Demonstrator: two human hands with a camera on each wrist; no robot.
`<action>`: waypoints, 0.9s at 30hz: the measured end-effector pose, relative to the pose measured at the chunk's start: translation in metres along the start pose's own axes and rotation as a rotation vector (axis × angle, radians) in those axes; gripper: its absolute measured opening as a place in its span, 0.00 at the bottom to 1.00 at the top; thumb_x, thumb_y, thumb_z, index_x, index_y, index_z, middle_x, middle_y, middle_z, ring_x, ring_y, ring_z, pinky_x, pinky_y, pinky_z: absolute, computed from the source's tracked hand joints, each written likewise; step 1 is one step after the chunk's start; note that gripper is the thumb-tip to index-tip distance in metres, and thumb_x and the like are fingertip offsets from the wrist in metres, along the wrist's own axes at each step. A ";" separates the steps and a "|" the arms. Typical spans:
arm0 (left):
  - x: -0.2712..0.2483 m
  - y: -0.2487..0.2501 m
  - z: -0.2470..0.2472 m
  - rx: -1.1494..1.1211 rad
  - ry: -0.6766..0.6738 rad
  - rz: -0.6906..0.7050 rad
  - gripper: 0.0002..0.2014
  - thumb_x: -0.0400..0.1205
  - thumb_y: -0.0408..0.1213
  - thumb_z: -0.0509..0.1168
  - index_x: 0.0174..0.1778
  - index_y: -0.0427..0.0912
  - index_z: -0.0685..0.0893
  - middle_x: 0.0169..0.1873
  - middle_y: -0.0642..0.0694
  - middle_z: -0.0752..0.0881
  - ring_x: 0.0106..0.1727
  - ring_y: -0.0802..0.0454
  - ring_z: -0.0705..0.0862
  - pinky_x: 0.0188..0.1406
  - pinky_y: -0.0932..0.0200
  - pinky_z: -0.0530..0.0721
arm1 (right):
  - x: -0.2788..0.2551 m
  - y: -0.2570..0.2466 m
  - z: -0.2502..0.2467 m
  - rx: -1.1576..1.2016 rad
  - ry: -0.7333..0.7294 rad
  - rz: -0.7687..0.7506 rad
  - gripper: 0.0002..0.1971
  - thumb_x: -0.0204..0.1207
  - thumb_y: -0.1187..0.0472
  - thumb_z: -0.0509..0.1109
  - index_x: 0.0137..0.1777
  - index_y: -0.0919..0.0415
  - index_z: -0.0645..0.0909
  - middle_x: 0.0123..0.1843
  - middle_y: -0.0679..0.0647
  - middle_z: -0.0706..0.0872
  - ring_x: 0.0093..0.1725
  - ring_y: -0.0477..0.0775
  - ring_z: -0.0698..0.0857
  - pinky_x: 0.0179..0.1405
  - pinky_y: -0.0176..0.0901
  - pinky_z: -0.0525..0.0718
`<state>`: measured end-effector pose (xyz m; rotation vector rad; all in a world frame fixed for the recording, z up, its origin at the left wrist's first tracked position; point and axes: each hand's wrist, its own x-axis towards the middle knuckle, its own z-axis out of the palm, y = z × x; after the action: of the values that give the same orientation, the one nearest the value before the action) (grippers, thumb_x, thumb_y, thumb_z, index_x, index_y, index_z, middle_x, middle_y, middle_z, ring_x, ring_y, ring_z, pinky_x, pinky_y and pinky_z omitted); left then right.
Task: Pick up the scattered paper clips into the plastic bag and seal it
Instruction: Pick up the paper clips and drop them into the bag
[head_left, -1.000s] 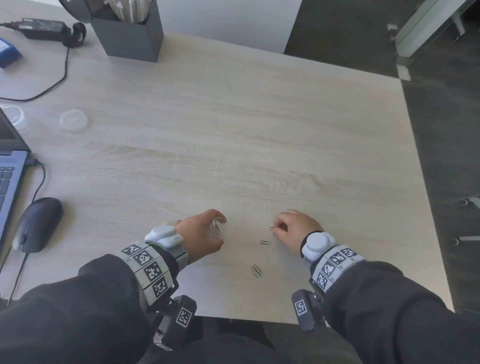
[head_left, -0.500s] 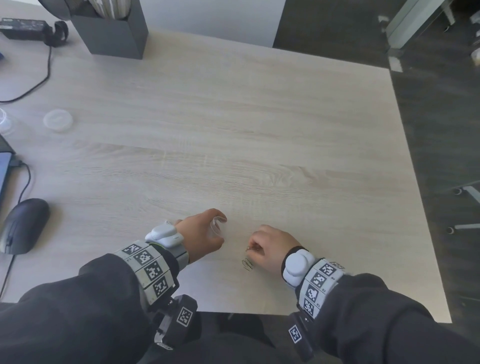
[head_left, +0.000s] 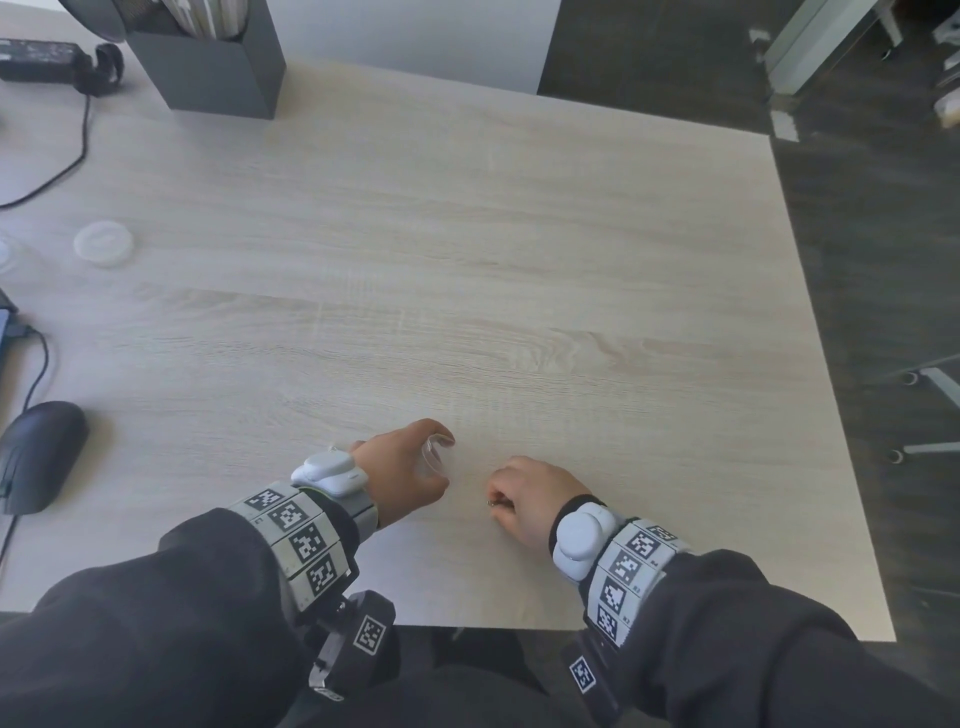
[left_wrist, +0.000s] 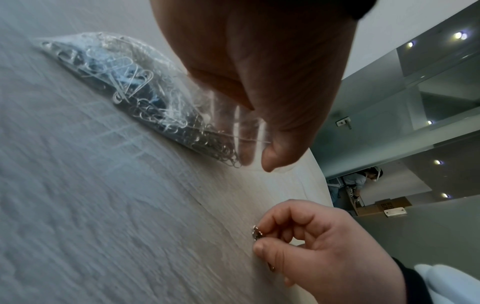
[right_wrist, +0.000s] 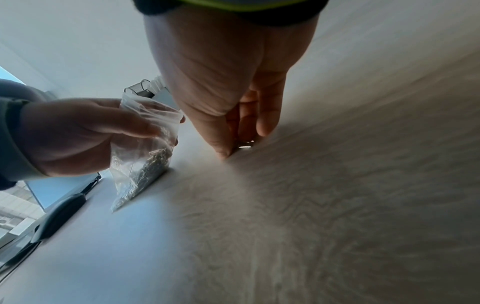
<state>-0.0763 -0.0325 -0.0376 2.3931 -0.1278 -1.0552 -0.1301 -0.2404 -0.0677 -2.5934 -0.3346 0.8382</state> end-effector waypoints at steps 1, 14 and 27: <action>0.001 -0.001 0.000 0.002 -0.004 0.002 0.24 0.65 0.56 0.60 0.59 0.77 0.69 0.49 0.63 0.89 0.52 0.47 0.87 0.58 0.44 0.86 | 0.001 0.001 -0.001 0.005 0.000 0.012 0.06 0.77 0.58 0.65 0.51 0.55 0.81 0.54 0.51 0.81 0.52 0.57 0.81 0.51 0.46 0.79; 0.002 0.003 -0.002 0.012 0.007 0.014 0.21 0.68 0.53 0.59 0.57 0.77 0.69 0.46 0.65 0.88 0.52 0.47 0.87 0.59 0.46 0.86 | 0.001 0.011 -0.023 0.139 0.063 0.204 0.07 0.72 0.61 0.65 0.45 0.50 0.82 0.47 0.46 0.84 0.48 0.52 0.82 0.50 0.43 0.81; 0.005 0.011 -0.002 0.027 -0.027 0.111 0.22 0.65 0.58 0.63 0.55 0.69 0.71 0.43 0.60 0.87 0.47 0.48 0.86 0.50 0.50 0.82 | 0.007 -0.039 -0.056 0.580 0.297 0.004 0.04 0.71 0.56 0.78 0.41 0.45 0.88 0.43 0.44 0.87 0.40 0.43 0.84 0.44 0.36 0.82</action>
<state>-0.0698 -0.0427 -0.0346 2.3670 -0.2832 -1.0398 -0.0954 -0.2195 -0.0126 -2.1232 0.0067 0.4487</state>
